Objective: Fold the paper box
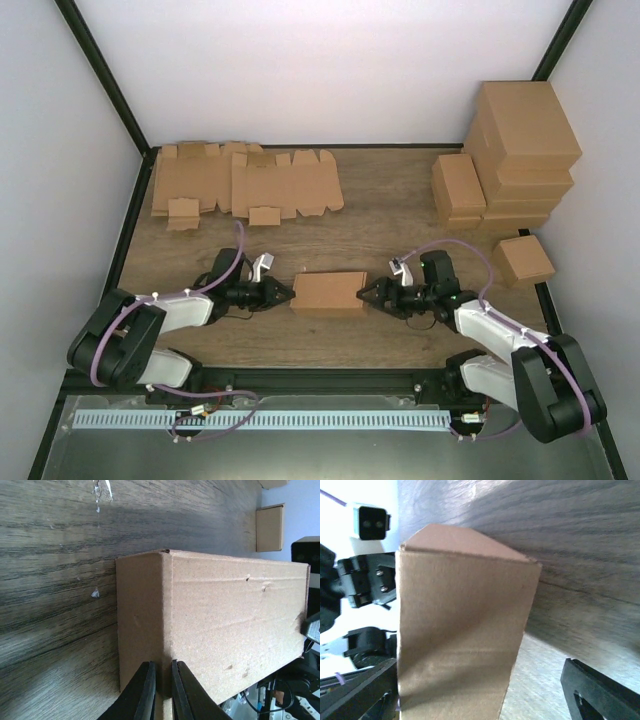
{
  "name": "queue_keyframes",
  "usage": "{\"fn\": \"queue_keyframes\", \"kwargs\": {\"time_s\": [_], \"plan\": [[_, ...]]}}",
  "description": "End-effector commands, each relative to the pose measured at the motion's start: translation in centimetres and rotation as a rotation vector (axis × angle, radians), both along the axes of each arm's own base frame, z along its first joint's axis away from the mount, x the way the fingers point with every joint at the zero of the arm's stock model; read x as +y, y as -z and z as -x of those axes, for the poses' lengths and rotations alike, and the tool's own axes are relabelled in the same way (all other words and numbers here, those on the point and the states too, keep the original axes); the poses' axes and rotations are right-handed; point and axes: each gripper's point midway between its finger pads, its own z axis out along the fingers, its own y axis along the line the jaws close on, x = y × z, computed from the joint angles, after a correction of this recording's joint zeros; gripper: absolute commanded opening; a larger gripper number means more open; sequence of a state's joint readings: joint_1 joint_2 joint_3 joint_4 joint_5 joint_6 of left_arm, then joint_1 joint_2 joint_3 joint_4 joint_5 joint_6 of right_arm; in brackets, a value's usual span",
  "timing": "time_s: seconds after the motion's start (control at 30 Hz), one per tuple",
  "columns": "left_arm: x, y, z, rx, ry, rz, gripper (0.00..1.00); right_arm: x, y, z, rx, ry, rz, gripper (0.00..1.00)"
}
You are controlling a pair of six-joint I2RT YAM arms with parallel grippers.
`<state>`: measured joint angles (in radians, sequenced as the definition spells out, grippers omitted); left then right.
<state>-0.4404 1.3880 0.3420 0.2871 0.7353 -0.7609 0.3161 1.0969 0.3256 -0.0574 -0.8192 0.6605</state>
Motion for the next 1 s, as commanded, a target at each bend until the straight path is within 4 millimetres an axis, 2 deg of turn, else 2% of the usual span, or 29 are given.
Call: {"fn": "queue_keyframes", "kwargs": {"time_s": [0.0, 0.2, 0.27, 0.37, 0.4, 0.53, 0.67, 0.97], "plan": [[1.0, 1.9, 0.9, 0.041, -0.005, -0.059, 0.10, 1.2, -2.5, 0.4, 0.008, -0.044, -0.148, 0.88], [1.1, 2.2, 1.2, 0.049, 0.003, -0.062, 0.10, 1.1, -3.0, 0.4, 0.048, 0.015, -0.192, 0.66], [1.0, 2.0, 1.1, 0.043, 0.006, -0.057, 0.10, 1.0, -3.1, 0.2, 0.047, 0.031, -0.187, 0.67], [1.0, 1.9, 1.1, 0.038, 0.007, -0.058, 0.10, 0.9, -3.1, -0.1, 0.040, 0.053, -0.180, 0.82], [1.0, 1.9, 1.1, 0.036, 0.006, -0.062, 0.10, 0.9, -3.1, -0.2, 0.040, 0.053, -0.185, 0.83], [1.1, 2.0, 1.0, 0.033, 0.006, -0.067, 0.10, 1.2, -3.3, -0.4, 0.041, 0.043, -0.205, 0.78], [1.1, 2.0, 1.1, 0.034, 0.008, -0.065, 0.10, 1.3, -3.5, -0.7, 0.038, 0.043, -0.212, 0.77], [1.1, 2.3, 1.3, 0.035, 0.010, -0.065, 0.10, 1.6, -2.6, -0.6, 0.064, 0.029, -0.212, 0.72]]}}
